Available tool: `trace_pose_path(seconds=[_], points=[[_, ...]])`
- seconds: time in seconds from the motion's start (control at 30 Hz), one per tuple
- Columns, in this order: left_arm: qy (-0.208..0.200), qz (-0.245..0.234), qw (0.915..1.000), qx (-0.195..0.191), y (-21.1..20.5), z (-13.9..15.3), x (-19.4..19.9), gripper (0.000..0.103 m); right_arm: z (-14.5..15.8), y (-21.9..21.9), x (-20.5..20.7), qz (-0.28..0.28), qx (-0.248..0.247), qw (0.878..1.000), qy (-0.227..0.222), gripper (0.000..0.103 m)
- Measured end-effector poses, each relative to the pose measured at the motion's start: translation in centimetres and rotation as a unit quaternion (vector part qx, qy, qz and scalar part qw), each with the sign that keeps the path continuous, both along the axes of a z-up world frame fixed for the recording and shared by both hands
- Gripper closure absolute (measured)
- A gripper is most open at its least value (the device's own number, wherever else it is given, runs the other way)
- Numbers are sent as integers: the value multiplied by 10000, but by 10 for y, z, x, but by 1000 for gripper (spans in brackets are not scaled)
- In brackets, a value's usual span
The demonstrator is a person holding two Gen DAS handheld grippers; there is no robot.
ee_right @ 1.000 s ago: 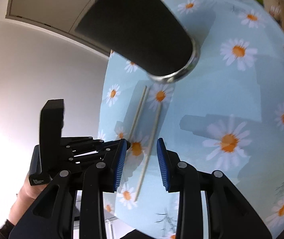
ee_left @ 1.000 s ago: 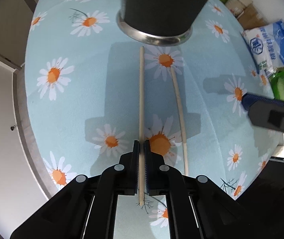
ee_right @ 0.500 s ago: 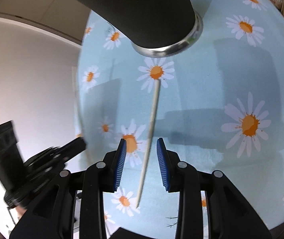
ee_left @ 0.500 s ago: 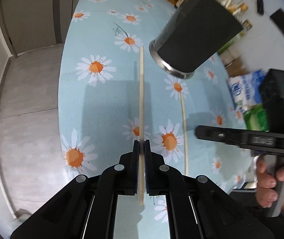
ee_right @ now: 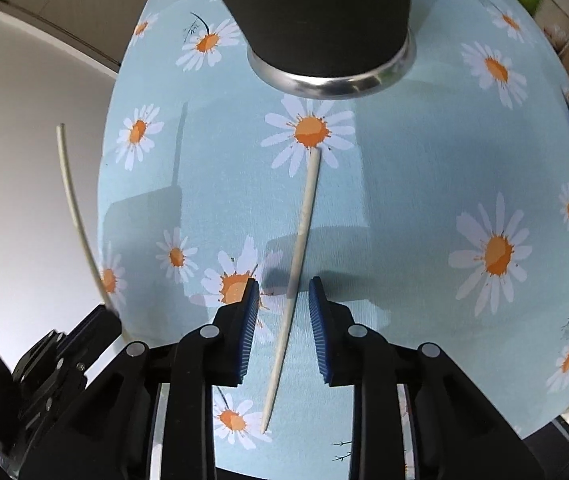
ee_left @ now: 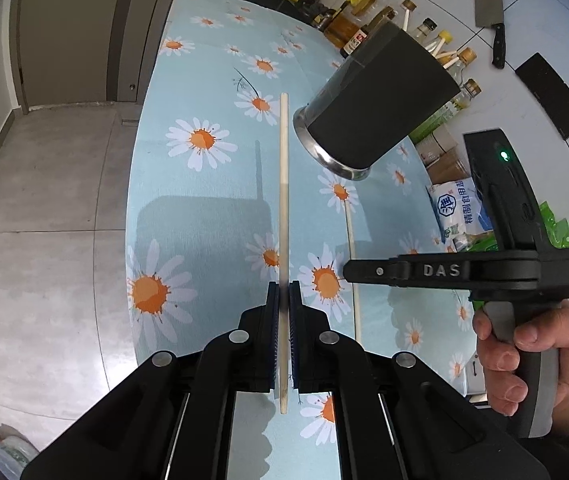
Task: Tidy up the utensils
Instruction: 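Lift the chopstick with the left tool while the right tool grasps the last chopstick, then carry both chopsticks over the black holder and open both tools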
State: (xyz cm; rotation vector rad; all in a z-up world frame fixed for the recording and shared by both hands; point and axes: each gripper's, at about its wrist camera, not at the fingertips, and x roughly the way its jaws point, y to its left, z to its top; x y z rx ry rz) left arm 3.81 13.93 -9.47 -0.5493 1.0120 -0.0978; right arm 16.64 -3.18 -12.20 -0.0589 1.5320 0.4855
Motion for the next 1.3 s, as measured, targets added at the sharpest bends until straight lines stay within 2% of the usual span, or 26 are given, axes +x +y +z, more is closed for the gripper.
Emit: trace_pose_path(seconds=[0.17,0.4,0.57,1.0,1.17,1.3], points=[[-114,90,9998,-123,1,0,-7,99,2,9,-3,159,-269,9994,-153,76],[-211,155,9993,-253,1,1,-4,99,0,23,-3,260,-676,9968,-325,90],[-243,115,9993,-257,0,2,-1,99,-1,25,-3,250,-752,9962,-367,96],[-126,72,9998,-160,-2,5,2,99,-2,-12,0,220,-79,9996,-180,97],[-70,-58,10000,12,-2,13,11,99,11,-26,-6,344,294,9987,-221,97],[-127,-133,9998,121,-2,21,16,99,35,-31,-17,357,543,9968,-467,97]])
